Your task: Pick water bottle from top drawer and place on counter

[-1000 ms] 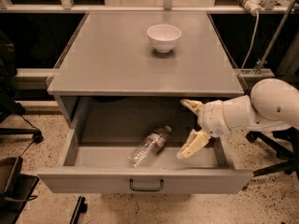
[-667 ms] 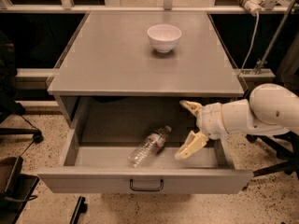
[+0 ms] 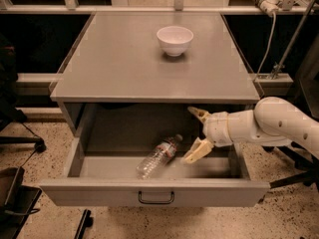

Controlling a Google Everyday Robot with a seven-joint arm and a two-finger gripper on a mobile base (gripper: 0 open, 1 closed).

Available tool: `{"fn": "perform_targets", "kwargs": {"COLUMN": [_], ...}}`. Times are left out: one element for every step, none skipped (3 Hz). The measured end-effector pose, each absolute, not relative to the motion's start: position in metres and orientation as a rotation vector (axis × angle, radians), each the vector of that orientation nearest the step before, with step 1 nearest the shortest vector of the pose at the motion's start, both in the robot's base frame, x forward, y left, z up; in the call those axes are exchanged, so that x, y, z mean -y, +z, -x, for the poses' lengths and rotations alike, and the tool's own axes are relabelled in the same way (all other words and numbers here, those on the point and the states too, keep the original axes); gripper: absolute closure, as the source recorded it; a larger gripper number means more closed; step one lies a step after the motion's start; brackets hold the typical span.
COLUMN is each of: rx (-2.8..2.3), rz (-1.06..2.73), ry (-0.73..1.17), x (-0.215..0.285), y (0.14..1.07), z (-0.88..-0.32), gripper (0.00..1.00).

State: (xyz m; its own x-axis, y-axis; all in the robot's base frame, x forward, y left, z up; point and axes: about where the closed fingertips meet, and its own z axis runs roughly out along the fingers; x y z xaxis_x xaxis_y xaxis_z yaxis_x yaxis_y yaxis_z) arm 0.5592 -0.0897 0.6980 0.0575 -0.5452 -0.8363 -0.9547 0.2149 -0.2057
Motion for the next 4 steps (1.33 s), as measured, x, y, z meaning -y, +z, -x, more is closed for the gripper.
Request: {"fn": "perform_targets", "kwargs": {"rx": [-1.609, -1.59, -1.577, -1.591], "rz": [1.411, 1.356, 1.339, 1.342], "ry": [0.579, 0.584, 0.586, 0.644], "x": [0.085, 0.069, 0.055, 0.041], "y": [0.691, 0.681, 0.672, 0.655], "z": [-0.563, -0.578, -0.591, -0.588], "gripper": [0.0, 0.0, 0.0, 0.0]}}
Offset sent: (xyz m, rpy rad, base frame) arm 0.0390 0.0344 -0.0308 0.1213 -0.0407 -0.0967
